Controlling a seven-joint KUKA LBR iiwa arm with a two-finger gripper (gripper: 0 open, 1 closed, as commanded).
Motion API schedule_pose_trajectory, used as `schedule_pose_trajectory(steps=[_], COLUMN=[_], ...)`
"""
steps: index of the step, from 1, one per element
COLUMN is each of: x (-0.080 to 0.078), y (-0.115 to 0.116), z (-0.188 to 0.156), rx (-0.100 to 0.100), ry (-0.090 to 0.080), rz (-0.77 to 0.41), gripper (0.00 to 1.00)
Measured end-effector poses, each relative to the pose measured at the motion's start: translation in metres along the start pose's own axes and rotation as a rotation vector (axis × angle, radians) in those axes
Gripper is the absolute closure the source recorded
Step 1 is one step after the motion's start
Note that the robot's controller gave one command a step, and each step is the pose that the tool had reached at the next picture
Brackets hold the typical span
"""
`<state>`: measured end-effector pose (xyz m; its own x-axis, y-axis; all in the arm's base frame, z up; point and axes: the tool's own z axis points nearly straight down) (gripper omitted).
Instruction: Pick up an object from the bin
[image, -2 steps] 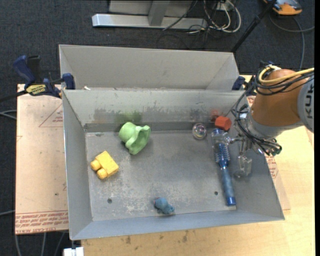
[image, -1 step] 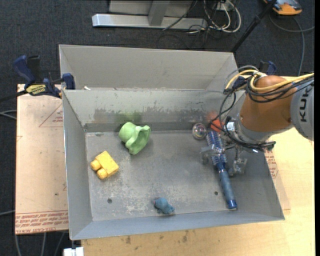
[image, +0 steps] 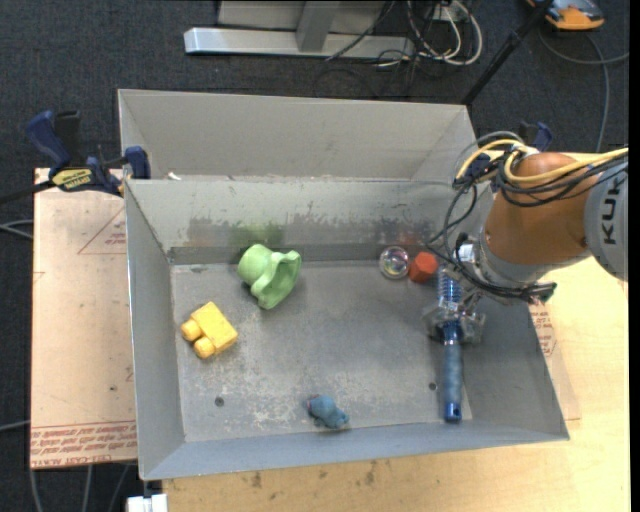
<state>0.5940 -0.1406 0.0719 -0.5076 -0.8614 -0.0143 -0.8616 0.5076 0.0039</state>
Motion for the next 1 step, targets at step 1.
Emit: schedule_pose_trajectory(steps=[1], x=[-0.0211], y=[0.0007], z=[-0.1378], rx=[0.013], ry=[0.009], rz=[-0.058], gripper=[1.00])
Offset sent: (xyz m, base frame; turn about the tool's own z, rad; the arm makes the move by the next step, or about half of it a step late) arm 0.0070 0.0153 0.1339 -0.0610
